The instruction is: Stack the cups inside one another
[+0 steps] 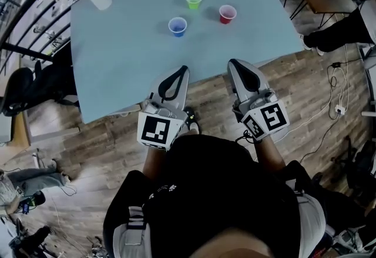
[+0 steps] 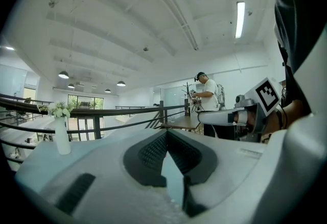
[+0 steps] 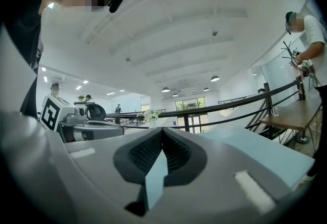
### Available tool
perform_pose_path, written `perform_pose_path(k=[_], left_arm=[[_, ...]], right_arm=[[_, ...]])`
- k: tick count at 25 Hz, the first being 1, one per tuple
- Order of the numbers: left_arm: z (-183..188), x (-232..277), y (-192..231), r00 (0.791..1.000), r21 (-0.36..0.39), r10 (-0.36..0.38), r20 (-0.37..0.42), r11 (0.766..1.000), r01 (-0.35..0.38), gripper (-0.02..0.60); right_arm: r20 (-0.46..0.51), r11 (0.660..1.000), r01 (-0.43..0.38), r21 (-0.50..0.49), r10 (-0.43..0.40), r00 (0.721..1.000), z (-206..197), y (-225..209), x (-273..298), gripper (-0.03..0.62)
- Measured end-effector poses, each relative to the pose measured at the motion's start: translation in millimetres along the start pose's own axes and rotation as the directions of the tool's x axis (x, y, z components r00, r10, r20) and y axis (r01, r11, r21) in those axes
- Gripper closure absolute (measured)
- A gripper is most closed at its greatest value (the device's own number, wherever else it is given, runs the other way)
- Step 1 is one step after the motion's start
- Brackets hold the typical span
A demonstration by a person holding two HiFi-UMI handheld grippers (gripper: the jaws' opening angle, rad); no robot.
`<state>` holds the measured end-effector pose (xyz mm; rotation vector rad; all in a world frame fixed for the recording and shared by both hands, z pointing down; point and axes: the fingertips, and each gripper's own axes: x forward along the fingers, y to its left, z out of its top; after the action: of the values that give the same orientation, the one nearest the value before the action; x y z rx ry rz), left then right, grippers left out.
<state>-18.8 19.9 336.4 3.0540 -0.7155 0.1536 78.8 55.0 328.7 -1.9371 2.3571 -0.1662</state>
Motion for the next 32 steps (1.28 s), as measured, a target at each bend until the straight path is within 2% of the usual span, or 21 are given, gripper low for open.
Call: perform_pose_path(k=[5,14,21,32], left_arm=[[-1,7,29,1.000,0.016,-0.012,0.008,1.000,0.012,0.594],[-7,18,82,1.000,-0.015,-0.023,0.015,1.000,0.024,0.594],[-14,29,85,0.999,-0.035,-0.037,0.011,0.999,0.037,0.594],[-12,66,93,1.000,-0.017,0.017,-0.014,1.000,-0.018,0.595]], right_arm=[[-0.003,1.000,0.011,0.001,-0.011,1.000,-2,-2,31,0.583],[-0.015,0.999,0.053,-0.006,-0.053,0.998,-7,-4,79,0.583],[-0.025,0.994,0.110,-0.012,-0.110,0.994,-12,-26,81,0.583],[-0.009,0.986,0.166,-0.005,-0.166,0.986,-16,-93,95,0.582]])
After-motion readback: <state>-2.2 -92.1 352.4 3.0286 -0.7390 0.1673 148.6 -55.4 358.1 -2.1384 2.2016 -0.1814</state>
